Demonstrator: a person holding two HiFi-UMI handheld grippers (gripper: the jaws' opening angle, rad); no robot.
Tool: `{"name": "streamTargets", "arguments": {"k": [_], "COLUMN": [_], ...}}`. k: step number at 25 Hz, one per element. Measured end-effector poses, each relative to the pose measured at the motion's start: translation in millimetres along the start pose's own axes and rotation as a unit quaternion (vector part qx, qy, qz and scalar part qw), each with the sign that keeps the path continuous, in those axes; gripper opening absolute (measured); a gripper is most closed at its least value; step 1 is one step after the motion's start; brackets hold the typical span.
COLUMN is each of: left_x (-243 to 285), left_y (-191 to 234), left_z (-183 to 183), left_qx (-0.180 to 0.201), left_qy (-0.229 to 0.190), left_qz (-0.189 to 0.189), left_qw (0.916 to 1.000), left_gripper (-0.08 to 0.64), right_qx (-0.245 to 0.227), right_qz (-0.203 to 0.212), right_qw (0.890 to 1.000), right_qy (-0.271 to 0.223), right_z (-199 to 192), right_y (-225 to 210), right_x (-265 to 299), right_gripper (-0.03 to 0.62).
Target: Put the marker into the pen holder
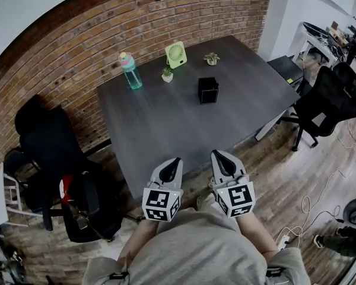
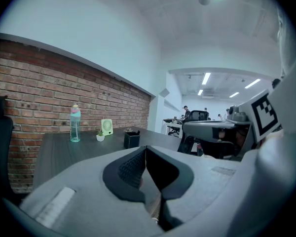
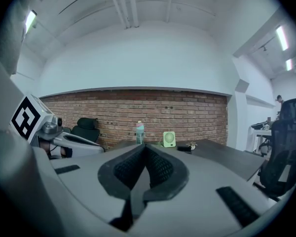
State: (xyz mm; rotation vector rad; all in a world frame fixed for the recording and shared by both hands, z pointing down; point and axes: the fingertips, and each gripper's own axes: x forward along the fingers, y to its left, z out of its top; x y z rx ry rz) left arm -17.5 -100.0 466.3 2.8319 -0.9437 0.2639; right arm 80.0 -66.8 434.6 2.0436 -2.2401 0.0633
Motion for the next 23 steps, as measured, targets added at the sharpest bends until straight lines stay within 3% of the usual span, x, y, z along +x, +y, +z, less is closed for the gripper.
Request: {"name": "streamTargets", "arguments": {"k": [23], "left_x": [6.1], "left_y": [1.3], "left_z": [-3.3], "left_qx": [-0.008], "left_qy": [0.005], "left_qz": [0.005], "left_qw": [0.9999], "left_gripper": [0.017], "right_qx": [0.007], "right_qz": [0.007], "right_qw": [1.000], "right_qy": [0.000], "right_z": [-2.4], "right_y": [-5.4], "right_x": [6.4], "right_gripper": [0.002]}}
